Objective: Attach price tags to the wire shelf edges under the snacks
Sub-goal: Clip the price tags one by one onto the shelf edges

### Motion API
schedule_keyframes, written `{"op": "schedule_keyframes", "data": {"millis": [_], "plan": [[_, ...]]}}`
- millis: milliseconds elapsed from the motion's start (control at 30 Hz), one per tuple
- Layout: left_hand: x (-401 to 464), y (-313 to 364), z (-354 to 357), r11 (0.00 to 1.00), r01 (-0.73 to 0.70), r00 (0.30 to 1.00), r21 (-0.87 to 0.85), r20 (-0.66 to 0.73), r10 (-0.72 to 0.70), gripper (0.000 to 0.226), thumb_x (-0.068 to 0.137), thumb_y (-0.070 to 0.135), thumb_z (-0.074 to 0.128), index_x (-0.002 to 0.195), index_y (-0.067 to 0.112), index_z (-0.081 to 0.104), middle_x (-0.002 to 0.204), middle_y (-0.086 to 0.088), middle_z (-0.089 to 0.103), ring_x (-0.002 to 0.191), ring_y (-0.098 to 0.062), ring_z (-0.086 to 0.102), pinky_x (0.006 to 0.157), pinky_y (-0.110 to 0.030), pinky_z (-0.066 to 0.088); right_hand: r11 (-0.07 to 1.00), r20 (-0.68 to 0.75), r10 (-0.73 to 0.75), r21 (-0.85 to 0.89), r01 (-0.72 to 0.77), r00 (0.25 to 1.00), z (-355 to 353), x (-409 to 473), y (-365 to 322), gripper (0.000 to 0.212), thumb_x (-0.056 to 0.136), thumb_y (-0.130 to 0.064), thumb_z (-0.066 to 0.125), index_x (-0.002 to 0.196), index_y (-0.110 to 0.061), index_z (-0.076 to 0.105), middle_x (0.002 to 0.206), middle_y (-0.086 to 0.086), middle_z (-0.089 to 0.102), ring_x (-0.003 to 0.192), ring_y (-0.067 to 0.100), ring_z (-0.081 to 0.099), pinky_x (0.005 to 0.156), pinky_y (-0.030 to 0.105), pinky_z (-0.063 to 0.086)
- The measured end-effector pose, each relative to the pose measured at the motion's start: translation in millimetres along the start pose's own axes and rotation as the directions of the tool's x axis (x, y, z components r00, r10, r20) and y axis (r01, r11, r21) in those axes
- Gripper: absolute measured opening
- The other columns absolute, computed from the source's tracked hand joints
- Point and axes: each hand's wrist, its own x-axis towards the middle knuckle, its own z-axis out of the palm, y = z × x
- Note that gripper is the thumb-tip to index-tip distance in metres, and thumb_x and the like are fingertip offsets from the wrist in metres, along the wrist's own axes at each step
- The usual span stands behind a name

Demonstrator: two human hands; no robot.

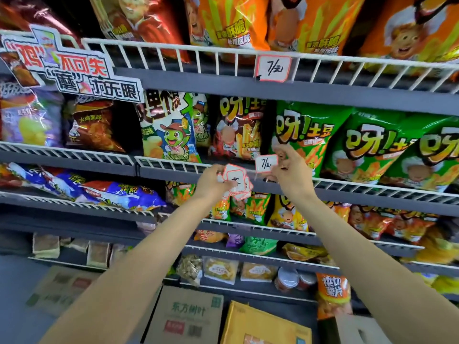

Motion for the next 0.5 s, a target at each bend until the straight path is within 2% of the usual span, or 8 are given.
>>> {"op": "schedule_keyframes", "data": {"millis": [100, 200, 267, 333, 500], "plan": [[6, -3, 10, 1.000, -0.008, 0.997, 0.029, 0.083, 0.005, 0.032, 0.085, 0.003, 0.064, 0.117, 0.004, 0.061, 0.117, -0.010, 0.063, 0.112, -0.024, 0.057, 0.085, -0.030, 0.044, 0.992, -0.017, -0.024, -0.127, 0.021, 1.000, 2, 8, 6, 0.026, 0.092, 0.000, 0.049, 0.111, -0.012, 0.062, 0.112, 0.007, 0.064, 0.060, 0.002, 0.058, 0.047, 0.010, 0.046], [9, -3, 14, 0.998, -0.027, 0.990, 0.051, 0.143, 0.020, 0.035, 0.085, 0.006, 0.066, 0.119, 0.007, 0.062, 0.127, -0.009, 0.059, 0.120, -0.023, 0.052, 0.096, -0.031, 0.040, 0.970, -0.031, -0.092, -0.228, 0.082, 0.995, 3, 10, 11, 0.019, 0.092, -0.006, 0.052, 0.104, -0.011, 0.065, 0.096, 0.010, 0.071, 0.072, 0.021, 0.067, 0.060, 0.026, 0.052], [11, -5, 15, 0.997, -0.027, 0.987, 0.070, 0.161, 0.015, 0.036, 0.085, 0.008, 0.067, 0.121, 0.011, 0.062, 0.133, -0.008, 0.054, 0.124, -0.023, 0.047, 0.097, -0.029, 0.037, 0.950, -0.027, -0.118, -0.294, 0.105, 0.993, 3, 11, 14, 0.014, 0.092, -0.009, 0.053, 0.100, -0.011, 0.064, 0.084, 0.010, 0.071, 0.069, 0.026, 0.066, 0.060, 0.037, 0.054], [11, -7, 14, 0.994, -0.052, 0.983, 0.097, 0.180, 0.034, 0.035, 0.085, 0.009, 0.066, 0.120, 0.013, 0.063, 0.131, -0.008, 0.056, 0.123, -0.023, 0.049, 0.095, -0.029, 0.037, 0.921, -0.030, -0.154, -0.366, 0.133, 0.988, 4, 12, 17, 0.013, 0.092, -0.010, 0.053, 0.099, -0.011, 0.064, 0.080, 0.010, 0.069, 0.066, 0.028, 0.063, 0.059, 0.040, 0.054], [4, -11, 12, 0.973, -0.135, 0.969, 0.185, 0.231, 0.090, 0.035, 0.088, 0.008, 0.062, 0.122, 0.015, 0.062, 0.120, 0.000, 0.062, 0.115, -0.015, 0.053, 0.083, -0.019, 0.034, 0.836, 0.005, -0.266, -0.496, 0.233, 0.964, 10, 16, 21, 0.012, 0.090, -0.013, 0.057, 0.096, -0.012, 0.067, 0.091, 0.009, 0.068, 0.082, 0.027, 0.064, 0.067, 0.041, 0.055]]}}
